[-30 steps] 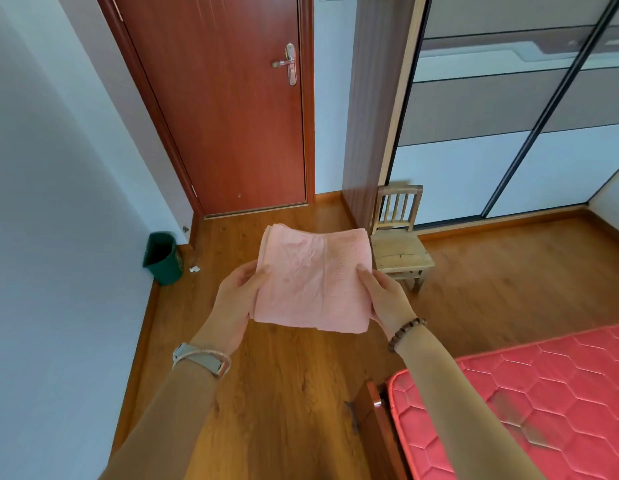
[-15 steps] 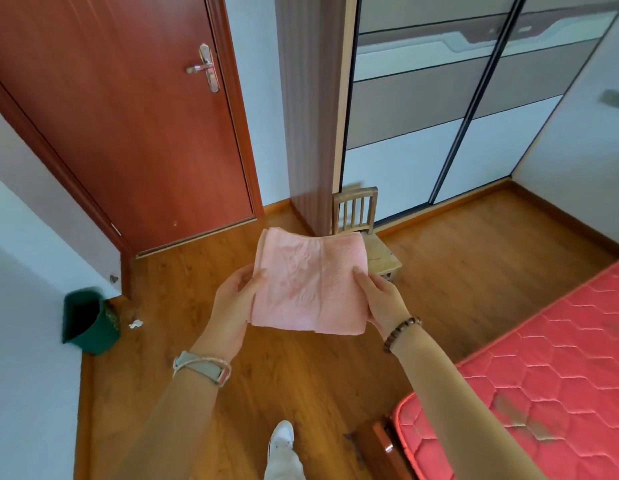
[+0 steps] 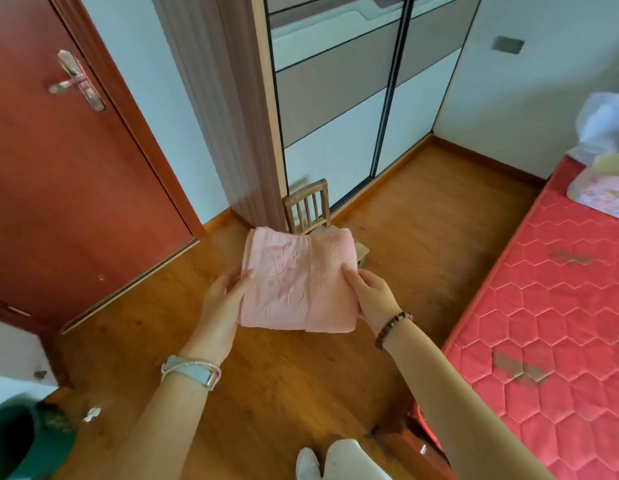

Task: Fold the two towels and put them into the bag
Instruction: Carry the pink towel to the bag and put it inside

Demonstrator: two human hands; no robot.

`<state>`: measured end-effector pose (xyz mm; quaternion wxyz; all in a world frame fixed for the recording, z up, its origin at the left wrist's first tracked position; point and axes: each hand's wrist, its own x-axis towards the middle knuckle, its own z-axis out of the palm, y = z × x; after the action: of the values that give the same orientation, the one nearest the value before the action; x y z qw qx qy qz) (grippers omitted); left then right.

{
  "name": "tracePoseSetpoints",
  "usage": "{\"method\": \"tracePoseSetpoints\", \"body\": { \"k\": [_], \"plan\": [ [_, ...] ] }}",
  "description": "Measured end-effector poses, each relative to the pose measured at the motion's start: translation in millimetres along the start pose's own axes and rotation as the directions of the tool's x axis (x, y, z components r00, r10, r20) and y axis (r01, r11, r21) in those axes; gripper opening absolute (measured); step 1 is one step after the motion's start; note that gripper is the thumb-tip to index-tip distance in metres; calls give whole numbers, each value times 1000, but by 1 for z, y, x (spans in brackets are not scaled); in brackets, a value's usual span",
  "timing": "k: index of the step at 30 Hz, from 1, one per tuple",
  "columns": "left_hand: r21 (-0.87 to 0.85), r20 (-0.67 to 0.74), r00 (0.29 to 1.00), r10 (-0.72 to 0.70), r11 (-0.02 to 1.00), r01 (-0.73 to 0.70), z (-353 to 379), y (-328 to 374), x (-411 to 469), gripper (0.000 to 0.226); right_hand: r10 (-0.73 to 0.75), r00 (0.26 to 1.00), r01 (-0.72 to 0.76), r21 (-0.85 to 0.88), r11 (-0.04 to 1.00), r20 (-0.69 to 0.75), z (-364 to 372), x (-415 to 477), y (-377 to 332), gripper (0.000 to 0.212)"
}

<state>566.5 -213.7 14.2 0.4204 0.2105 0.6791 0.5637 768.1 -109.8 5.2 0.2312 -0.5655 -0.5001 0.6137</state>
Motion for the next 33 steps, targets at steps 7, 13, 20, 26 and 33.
{"method": "tracePoseSetpoints", "body": {
  "k": [7, 13, 20, 26, 33],
  "plan": [
    [23, 172, 985, -27, 999, 24, 71, 6, 63, 23, 50, 980, -39, 62, 997, -193, -47, 38, -5, 34],
    [70, 313, 949, -47, 997, 26, 146, 25, 123, 29, 75, 948, -29, 150, 988, -309, -95, 89, -18, 44],
    [112, 426, 903, -56, 994, 8, 223, 54, 191, 30, 113, 914, -21, 232, 973, -390, -144, 152, -48, 41],
    [108, 438, 894, -97, 993, 55, 270, 62, 227, 40, 127, 908, -30, 242, 970, -400, -179, 191, -62, 43],
    [187, 558, 820, -126, 982, 24, 350, 76, 266, 37, 163, 855, -13, 294, 956, -492, -230, 225, -64, 50]
  ]
}}
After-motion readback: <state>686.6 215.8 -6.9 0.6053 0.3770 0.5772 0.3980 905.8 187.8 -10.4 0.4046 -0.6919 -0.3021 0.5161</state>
